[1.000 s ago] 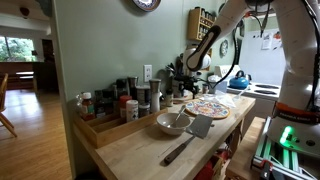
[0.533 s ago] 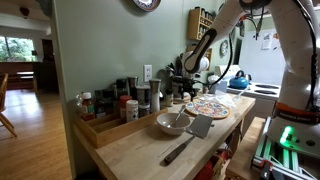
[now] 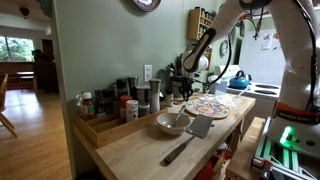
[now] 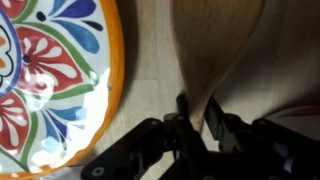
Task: Put the wooden spoon in the silver container
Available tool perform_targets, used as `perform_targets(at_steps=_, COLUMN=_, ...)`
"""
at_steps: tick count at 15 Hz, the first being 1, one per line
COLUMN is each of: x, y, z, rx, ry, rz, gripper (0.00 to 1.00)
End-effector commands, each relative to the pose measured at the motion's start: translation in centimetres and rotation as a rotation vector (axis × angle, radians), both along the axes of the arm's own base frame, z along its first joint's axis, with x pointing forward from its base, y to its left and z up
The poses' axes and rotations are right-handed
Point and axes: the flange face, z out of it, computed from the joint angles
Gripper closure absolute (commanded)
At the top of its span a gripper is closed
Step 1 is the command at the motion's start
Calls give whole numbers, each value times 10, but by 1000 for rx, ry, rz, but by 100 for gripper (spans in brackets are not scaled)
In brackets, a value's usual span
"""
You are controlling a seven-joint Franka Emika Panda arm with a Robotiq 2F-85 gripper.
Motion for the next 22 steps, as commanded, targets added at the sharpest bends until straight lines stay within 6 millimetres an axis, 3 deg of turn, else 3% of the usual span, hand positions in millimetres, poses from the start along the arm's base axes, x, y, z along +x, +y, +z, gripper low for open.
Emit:
perform_targets(at_steps=1, x=1, y=-8, z=-2, rx=-10, ry=-7, rz=-34, gripper=98)
perform_targets(at_steps=11, x=-25, y=-23, z=58, rx=95, ry=-47, rz=-47, gripper=95)
perform_targets(at_steps=18, x=-65, y=-49, z=126, rx=381, ry=-34, rz=96, gripper=95)
perform_targets(at_steps=22, x=-92, y=-43, z=168, rx=548, ry=-40, rz=219, gripper=95)
